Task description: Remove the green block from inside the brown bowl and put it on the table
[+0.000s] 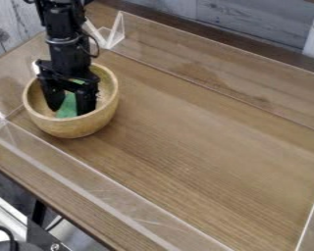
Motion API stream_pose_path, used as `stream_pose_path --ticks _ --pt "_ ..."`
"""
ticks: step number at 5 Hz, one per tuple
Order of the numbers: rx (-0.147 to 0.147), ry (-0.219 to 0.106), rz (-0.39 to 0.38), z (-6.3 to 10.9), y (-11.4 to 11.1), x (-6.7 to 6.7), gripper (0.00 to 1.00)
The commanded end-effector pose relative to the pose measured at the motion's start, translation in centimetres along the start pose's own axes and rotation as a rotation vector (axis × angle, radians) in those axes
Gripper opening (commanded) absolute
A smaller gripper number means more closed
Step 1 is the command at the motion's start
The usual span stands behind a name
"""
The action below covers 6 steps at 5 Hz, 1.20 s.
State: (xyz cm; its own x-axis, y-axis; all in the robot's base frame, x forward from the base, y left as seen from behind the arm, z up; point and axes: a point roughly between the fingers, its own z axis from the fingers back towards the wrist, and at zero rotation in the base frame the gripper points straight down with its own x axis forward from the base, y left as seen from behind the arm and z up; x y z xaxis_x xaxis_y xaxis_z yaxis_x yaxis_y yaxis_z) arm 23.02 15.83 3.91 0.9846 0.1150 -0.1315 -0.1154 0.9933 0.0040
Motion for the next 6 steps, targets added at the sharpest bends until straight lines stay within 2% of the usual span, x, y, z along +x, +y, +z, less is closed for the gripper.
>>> stream_pose_path --ticks 1,3,6 --pt "0.020 -0.056 -0.018 1.90 0.16 1.21 1.00" --pt "0.008 -0.053 -0.028 1.46 0.18 1.87 1.00" --pt "-0.021 -0.063 -0.026 2.27 0.22 1.90 1.00"
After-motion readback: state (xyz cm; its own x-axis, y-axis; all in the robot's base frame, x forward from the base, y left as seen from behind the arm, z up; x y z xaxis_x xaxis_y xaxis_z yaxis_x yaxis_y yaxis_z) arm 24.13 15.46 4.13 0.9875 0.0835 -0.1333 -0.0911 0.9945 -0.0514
